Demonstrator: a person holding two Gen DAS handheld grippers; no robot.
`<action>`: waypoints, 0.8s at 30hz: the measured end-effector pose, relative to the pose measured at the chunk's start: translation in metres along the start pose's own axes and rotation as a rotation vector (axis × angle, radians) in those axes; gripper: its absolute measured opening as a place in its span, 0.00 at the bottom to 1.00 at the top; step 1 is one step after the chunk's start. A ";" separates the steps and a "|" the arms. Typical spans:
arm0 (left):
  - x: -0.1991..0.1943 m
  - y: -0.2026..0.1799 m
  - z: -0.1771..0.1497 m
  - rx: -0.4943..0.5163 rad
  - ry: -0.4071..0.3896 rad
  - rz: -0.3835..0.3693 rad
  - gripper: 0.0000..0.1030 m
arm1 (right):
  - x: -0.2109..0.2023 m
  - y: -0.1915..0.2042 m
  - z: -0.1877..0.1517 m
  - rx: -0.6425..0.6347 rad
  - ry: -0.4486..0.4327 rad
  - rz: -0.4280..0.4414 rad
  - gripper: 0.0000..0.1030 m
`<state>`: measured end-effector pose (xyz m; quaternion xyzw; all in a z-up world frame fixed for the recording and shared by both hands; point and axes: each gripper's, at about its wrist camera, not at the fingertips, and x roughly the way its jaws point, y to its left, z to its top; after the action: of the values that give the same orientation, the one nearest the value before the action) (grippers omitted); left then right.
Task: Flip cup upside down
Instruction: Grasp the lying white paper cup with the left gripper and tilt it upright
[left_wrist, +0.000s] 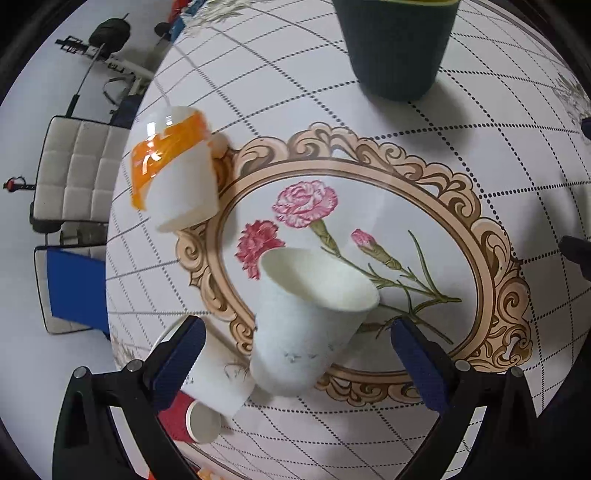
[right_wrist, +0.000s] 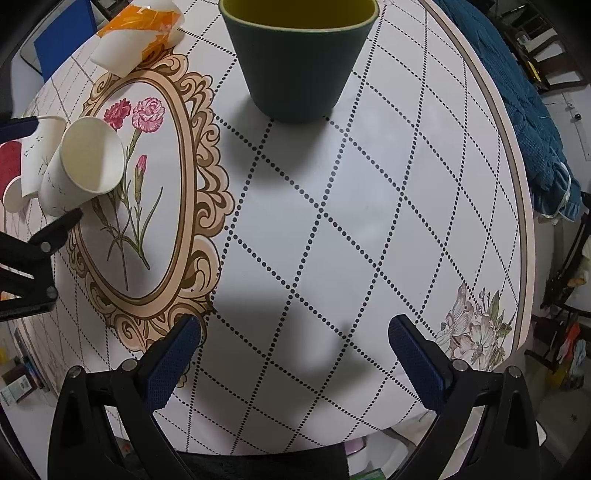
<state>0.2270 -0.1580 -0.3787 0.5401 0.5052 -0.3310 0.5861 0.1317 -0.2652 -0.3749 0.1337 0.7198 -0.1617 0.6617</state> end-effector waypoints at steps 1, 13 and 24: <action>0.002 -0.001 0.001 0.006 0.001 -0.001 1.00 | 0.001 -0.001 0.001 0.003 0.001 0.001 1.00; 0.023 -0.002 0.010 0.003 0.004 -0.063 0.69 | 0.008 -0.007 0.006 0.017 0.002 -0.009 1.00; 0.019 0.003 0.004 -0.106 -0.003 -0.090 0.66 | 0.012 -0.014 -0.002 0.015 -0.002 -0.019 1.00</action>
<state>0.2362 -0.1583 -0.3957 0.4842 0.5449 -0.3306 0.5994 0.1232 -0.2777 -0.3856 0.1315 0.7193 -0.1734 0.6597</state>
